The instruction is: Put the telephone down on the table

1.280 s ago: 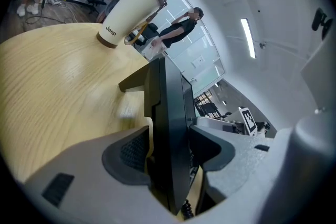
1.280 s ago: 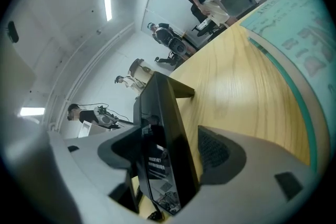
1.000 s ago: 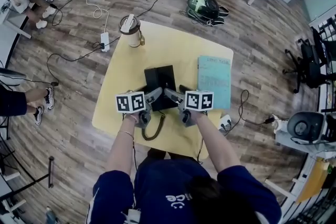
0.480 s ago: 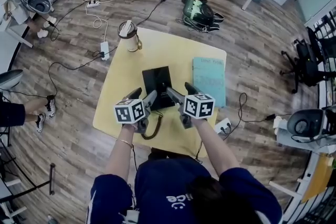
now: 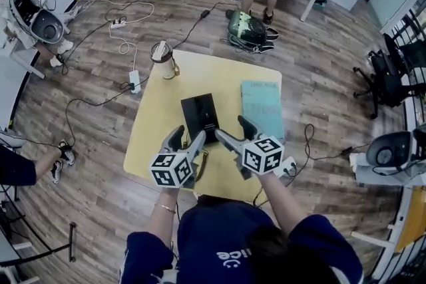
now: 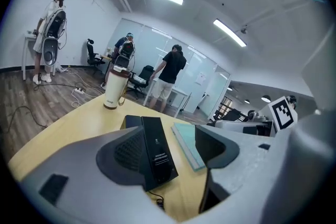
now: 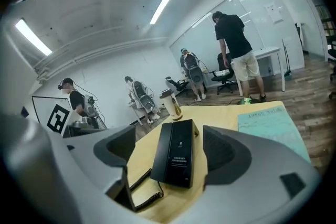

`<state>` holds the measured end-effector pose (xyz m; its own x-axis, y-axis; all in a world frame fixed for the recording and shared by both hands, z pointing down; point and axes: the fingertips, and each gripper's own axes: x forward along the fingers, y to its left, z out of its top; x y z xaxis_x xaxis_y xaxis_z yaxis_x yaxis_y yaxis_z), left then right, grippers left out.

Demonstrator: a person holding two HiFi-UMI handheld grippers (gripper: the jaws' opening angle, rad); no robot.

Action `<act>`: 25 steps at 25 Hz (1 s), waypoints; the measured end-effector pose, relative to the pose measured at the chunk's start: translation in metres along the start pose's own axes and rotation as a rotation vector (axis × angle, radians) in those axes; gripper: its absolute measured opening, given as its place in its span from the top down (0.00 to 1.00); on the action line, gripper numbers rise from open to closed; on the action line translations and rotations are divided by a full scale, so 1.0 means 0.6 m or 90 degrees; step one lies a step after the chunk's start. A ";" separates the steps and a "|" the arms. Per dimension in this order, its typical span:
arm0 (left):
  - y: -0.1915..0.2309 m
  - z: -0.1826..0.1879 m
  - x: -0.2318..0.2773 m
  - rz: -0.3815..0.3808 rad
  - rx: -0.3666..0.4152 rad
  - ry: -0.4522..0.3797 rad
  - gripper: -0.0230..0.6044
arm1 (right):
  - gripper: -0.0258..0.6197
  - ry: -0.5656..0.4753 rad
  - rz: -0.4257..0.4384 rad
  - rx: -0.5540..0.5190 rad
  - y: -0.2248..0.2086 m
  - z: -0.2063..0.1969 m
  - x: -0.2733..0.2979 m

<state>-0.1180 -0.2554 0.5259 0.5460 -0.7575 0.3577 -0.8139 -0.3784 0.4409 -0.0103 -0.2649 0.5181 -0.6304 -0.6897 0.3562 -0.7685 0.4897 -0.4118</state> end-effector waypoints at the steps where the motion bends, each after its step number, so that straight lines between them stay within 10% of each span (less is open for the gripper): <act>1: -0.010 0.004 -0.009 -0.002 -0.003 -0.011 0.49 | 0.33 -0.005 0.000 -0.007 0.007 0.003 -0.010; 8: -0.035 -0.009 -0.065 0.060 0.113 -0.038 0.49 | 0.33 -0.033 -0.015 -0.025 0.031 -0.005 -0.060; 22: -0.057 -0.038 -0.091 0.062 0.137 -0.045 0.49 | 0.34 -0.045 -0.044 -0.026 0.029 -0.038 -0.110; 25: -0.065 -0.032 -0.098 0.050 0.124 -0.068 0.51 | 0.49 -0.044 -0.044 -0.042 0.032 -0.038 -0.115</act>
<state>-0.1147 -0.1857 0.5036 0.4635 -0.8371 0.2907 -0.8817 -0.4033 0.2447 0.0159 -0.1958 0.5047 -0.5682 -0.7572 0.3222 -0.8170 0.4722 -0.3311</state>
